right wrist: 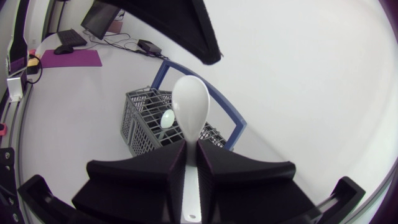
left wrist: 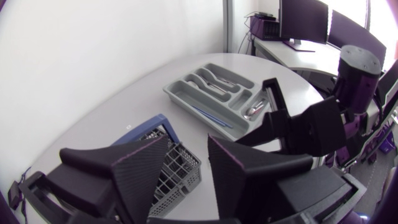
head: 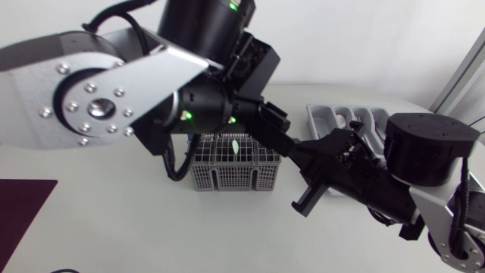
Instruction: Unload the cutlery basket into the drawer organizer.
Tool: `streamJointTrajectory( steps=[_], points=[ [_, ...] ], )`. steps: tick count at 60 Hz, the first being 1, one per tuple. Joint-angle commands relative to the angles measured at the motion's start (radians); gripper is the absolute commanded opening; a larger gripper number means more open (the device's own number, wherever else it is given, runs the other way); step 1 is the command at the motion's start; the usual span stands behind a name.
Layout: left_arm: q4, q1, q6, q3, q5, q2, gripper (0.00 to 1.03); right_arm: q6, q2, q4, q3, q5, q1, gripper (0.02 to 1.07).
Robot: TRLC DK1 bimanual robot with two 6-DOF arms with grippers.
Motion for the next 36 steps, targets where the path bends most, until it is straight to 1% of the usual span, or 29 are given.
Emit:
streamJointTrajectory(
  steps=[1, 4, 7, 12, 14, 17, 26, 30, 36],
  points=[
    [0.013, 0.059, -0.003, 0.02, 0.01, -0.052, 0.81, -0.005, -0.044, -0.031, -0.011, -0.022, -0.017, 0.09],
    [0.01, 0.087, 0.002, 0.02, 0.01, -0.068, 0.81, -0.008, -0.067, -0.07, -0.014, -0.062, -0.053, 0.09],
    [-0.001, 0.122, 0.015, 0.015, 0.013, -0.077, 0.81, -0.019, -0.093, -0.109, -0.019, -0.125, -0.109, 0.09],
    [-0.022, 0.147, 0.035, -0.011, 0.018, -0.082, 0.81, -0.069, -0.119, -0.157, -0.036, -0.22, -0.208, 0.09],
    [-0.033, 0.15, 0.045, -0.022, 0.018, -0.08, 0.8, -0.092, -0.12, -0.163, -0.044, -0.262, -0.249, 0.09],
    [-0.041, 0.153, 0.049, -0.042, 0.018, -0.074, 0.8, -0.134, -0.122, -0.195, -0.048, -0.364, -0.347, 0.09],
    [-0.058, 0.145, 0.052, -0.092, 0.018, -0.04, 0.8, -0.273, -0.134, -0.281, -0.063, -0.499, -0.485, 0.09],
    [-0.058, 0.136, 0.045, -0.108, 0.021, -0.02, 0.8, -0.339, -0.139, -0.303, -0.073, -0.538, -0.54, 0.08],
    [-0.059, 0.127, 0.032, -0.123, 0.033, 0.018, 0.8, -0.477, -0.128, -0.389, -0.067, -0.613, -0.628, 0.08]
  ],
)
